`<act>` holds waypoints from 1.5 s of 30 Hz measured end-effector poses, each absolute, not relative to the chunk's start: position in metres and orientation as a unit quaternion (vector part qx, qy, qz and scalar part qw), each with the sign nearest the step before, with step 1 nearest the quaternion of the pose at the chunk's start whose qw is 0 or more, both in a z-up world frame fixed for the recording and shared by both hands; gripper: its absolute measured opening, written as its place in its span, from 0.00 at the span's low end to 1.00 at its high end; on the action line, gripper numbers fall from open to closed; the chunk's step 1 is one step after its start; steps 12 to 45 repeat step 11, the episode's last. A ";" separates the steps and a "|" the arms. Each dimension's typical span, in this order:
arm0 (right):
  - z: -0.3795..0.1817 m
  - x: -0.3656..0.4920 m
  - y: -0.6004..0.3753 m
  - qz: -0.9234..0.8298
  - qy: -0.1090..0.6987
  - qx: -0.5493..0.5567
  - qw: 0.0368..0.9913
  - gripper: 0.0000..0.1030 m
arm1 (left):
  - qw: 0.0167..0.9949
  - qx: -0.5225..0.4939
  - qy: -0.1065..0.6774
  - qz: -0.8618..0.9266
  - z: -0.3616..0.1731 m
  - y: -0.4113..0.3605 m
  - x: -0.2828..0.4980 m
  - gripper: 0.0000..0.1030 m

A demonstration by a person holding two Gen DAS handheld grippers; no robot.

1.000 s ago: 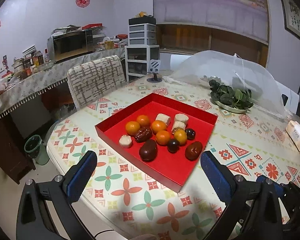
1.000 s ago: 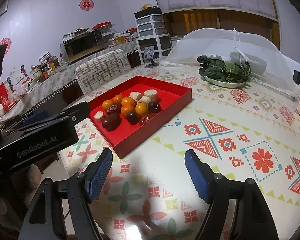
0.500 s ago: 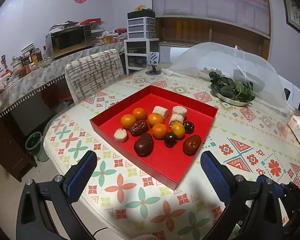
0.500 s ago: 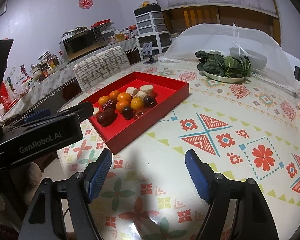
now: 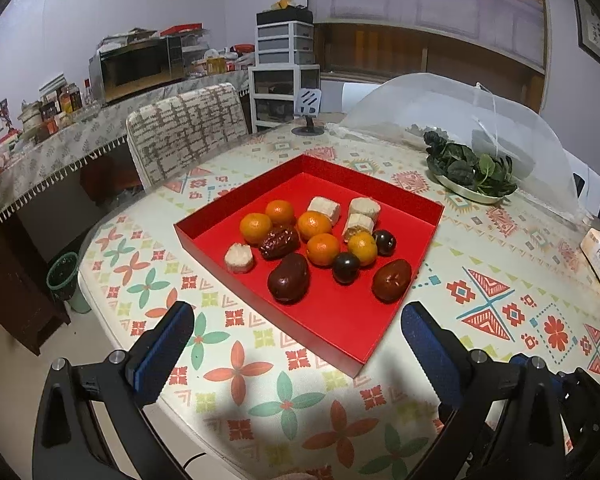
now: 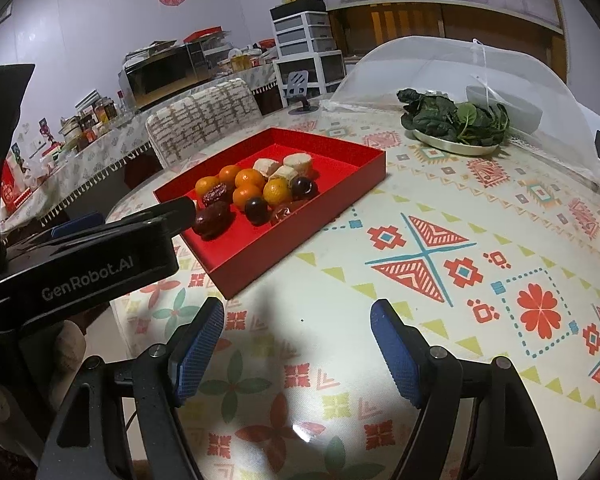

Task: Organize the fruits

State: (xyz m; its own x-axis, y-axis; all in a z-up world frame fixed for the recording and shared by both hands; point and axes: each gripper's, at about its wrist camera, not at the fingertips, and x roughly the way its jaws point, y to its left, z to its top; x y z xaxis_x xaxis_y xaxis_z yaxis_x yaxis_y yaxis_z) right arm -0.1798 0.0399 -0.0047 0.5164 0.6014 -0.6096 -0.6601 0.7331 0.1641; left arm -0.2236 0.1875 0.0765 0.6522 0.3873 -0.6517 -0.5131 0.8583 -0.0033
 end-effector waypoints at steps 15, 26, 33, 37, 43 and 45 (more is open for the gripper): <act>0.001 -0.173 0.040 0.356 0.329 -0.039 0.874 0.78 | 0.909 -0.104 0.318 0.250 0.096 0.199 -0.212 1.00; 0.001 -0.173 0.040 0.356 0.329 -0.039 0.874 0.78 | 0.909 -0.104 0.318 0.250 0.096 0.199 -0.212 1.00; 0.001 -0.173 0.040 0.356 0.329 -0.039 0.874 0.78 | 0.909 -0.104 0.318 0.250 0.096 0.199 -0.212 1.00; 0.001 -0.173 0.040 0.356 0.329 -0.039 0.874 0.78 | 0.909 -0.104 0.318 0.250 0.096 0.199 -0.212 1.00; 0.001 -0.173 0.040 0.356 0.329 -0.039 0.874 0.78 | 0.909 -0.104 0.318 0.250 0.096 0.199 -0.212 1.00; 0.001 -0.173 0.040 0.356 0.329 -0.039 0.874 0.78 | 0.909 -0.104 0.318 0.250 0.096 0.199 -0.212 1.00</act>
